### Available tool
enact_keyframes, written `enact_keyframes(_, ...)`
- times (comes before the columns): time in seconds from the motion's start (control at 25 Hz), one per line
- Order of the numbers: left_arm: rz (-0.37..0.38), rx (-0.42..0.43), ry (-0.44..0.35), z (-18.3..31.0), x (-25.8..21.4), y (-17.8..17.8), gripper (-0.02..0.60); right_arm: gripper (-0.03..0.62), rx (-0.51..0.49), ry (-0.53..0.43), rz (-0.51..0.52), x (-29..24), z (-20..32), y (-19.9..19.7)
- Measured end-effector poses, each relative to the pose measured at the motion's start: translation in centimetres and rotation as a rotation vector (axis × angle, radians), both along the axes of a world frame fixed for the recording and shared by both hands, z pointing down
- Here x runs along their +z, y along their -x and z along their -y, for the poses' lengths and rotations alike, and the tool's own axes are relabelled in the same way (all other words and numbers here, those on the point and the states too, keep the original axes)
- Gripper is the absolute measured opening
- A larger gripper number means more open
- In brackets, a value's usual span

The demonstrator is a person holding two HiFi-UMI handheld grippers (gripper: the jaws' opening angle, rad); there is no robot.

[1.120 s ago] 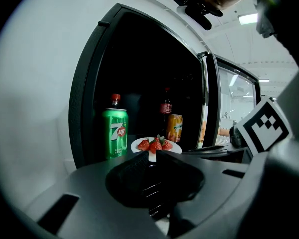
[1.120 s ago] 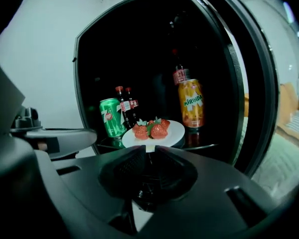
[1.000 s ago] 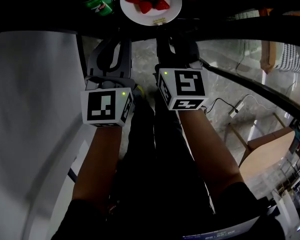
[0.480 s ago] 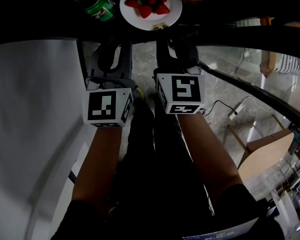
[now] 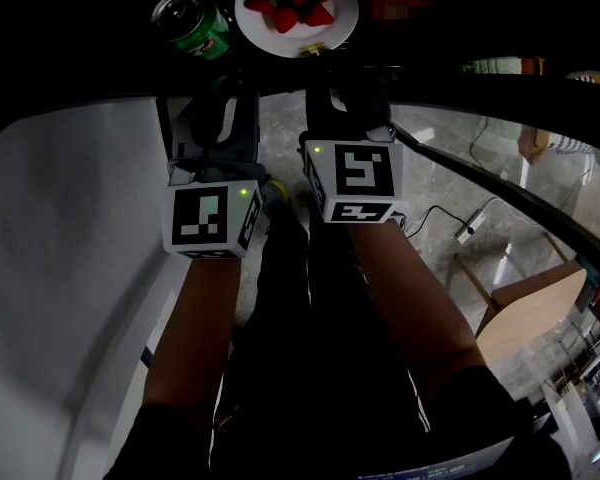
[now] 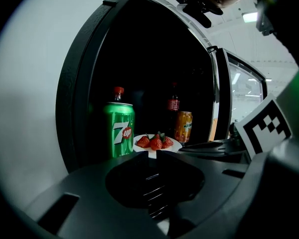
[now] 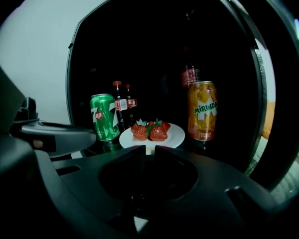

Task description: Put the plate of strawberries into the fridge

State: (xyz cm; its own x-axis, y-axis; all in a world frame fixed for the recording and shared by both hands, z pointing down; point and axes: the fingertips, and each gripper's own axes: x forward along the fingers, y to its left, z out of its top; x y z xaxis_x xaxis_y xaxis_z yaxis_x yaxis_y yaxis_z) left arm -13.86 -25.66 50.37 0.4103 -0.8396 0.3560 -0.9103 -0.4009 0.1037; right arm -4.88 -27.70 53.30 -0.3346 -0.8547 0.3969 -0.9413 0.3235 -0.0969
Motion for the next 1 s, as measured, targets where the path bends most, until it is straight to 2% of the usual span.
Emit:
enact_keyframes(0.28, 0.002, -0.001, 0.0, 0.5, -0.1, -0.2, 0.052, 0.041, 0.004, -0.008, 0.012, -0.1, 0.6, -0.4)
enact_keyframes(0.48, 0.002, -0.003, 0.001, 0.4, -0.2, -0.4, 0.054, 0.037, 0.029, -0.047, 0.058, -1.9, 0.4, -1.4)
enact_keyframes(0.52, 0.003, -0.003, 0.0, 0.4, -0.3, -0.4, 0.054, 0.009, 0.031, -0.052, 0.059, -2.2, 0.3, -1.6)
enact_keyframes(1.0, 0.012, -0.008, -0.041, 0.1, -2.2, -1.0, 0.052, 0.009, 0.034, -0.085, 0.057, -4.5, -1.0, -3.2)
